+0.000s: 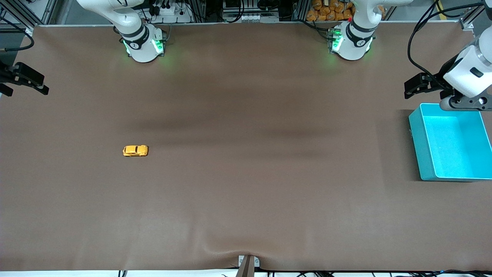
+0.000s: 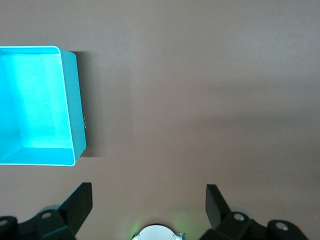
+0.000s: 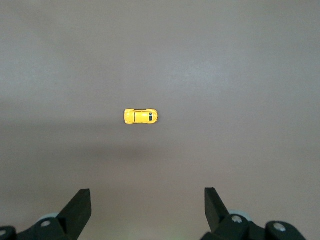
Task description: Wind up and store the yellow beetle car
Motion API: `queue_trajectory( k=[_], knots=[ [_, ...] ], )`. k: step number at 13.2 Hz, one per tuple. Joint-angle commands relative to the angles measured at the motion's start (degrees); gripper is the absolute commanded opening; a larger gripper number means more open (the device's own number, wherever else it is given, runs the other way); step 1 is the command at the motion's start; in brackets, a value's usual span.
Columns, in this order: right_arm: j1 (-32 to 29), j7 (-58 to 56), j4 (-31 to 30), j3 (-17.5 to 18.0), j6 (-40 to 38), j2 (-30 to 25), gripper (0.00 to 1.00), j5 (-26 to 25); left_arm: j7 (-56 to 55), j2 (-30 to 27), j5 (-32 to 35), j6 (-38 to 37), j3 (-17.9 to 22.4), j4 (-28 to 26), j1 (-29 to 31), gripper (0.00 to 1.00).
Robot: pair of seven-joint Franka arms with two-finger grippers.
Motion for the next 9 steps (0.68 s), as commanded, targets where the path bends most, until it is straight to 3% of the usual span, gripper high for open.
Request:
queue_trajectory(
  k=[1,9],
  knots=[
    [-1.5,-1.2,-0.3,1.1,-0.7,-0.7,1.0,1.2,2.0,-0.6,0.6,-0.7,0.6,0.2,-0.7,1.0],
    [-0.8,-2.0,-1.4,1.1,-0.2,-0.2,1.0,2.3,1.8,-0.4,-1.5,-0.8,1.1,0.1,-0.1,1.0]
  ],
)
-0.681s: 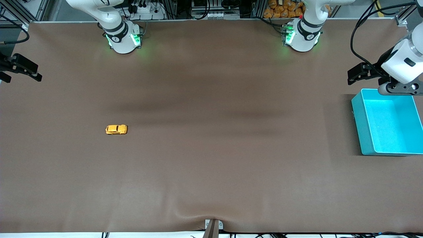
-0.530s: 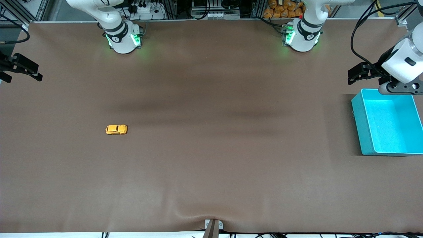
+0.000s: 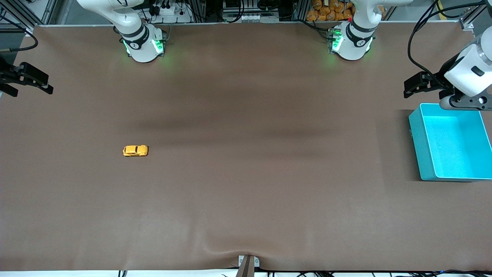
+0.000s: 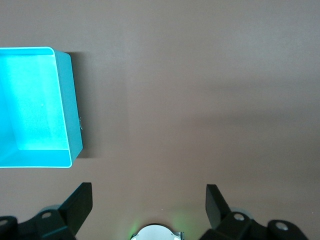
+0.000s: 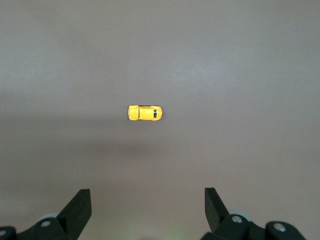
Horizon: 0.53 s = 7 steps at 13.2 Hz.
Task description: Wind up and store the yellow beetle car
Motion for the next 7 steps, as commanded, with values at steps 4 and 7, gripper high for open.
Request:
queue_trajectory(
  k=[4,7],
  knots=[
    [2.0,-3.5,-2.6,0.6,2.0,2.5,1.0,1.4,0.2,-0.4,-0.3,-0.7,0.6,0.1,-0.1,1.0],
    [2.9,-14.0,-9.9,0.6,10.6,3.4,1.0,1.2,0.2,-0.4,-0.2,-0.7,0.6,0.1,0.0,1.0]
  ],
)
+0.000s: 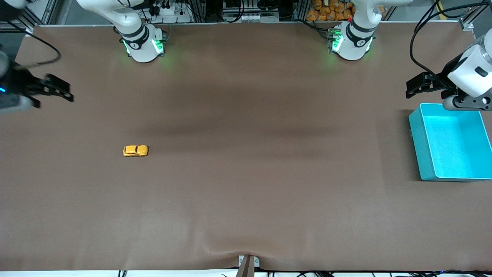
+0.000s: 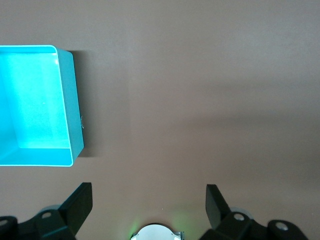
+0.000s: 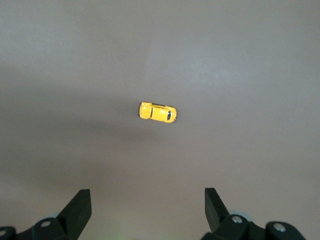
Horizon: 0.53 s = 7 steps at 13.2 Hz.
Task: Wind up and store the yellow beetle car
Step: 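Reach the right gripper over the yellow toy car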
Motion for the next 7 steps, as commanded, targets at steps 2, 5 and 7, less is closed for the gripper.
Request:
queue_trajectory(
  k=[2,5,7],
  knots=[
    [0.2,-15.2,-8.7,-0.3,10.1,2.0,1.0,0.6,0.0,-0.3,-0.2,-0.7,0.3,0.1,-0.1,1.0],
    [0.1,-26.2,-9.6,-0.3,12.6,7.0,1.0,0.7,0.1,-0.3,-0.2,-0.7,0.3,0.1,0.0,1.0],
    [0.5,-31.9,-10.5,-0.1,14.7,9.5,1.0,0.8,0.2,-0.3,-0.2,-0.7,0.3,0.1,0.0,1.0]
  ],
)
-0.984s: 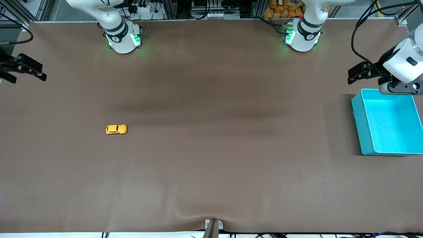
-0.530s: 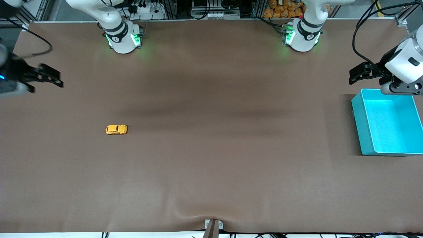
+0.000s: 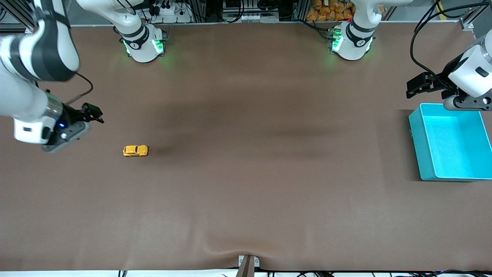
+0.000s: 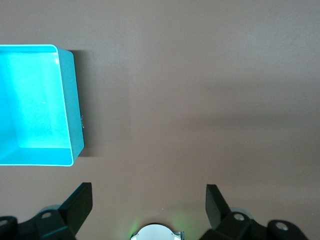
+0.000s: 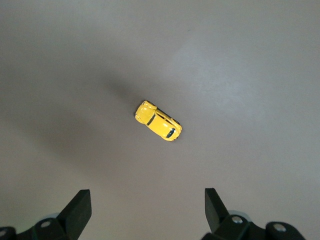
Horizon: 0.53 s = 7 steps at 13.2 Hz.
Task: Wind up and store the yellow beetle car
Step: 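Reach the right gripper over the yellow toy car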
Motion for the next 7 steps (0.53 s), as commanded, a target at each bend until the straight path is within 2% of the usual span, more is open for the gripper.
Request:
queue_trajectory(
  k=[1,2,5,7],
  knots=[
    [1.2,-9.5,-1.4,0.0,3.2,2.6,1.0,0.8,0.2,-0.3,-0.2,-0.6,0.2,0.2,0.0,1.0],
    [2.4,-12.1,-3.2,0.0,6.0,3.2,1.0,0.8,0.2,-0.3,-0.2,-0.6,0.3,0.2,0.0,1.0],
    [3.4,-21.5,-12.5,0.0,20.7,4.3,1.0,0.8,0.1,-0.3,-0.3,-0.6,0.7,0.2,0.0,1.0],
    [3.6,-27.9,-13.7,0.0,24.7,7.4,1.0,0.8,0.1,-0.3,-0.3,-0.6,1.1,0.2,0.0,1.0]
  ],
)
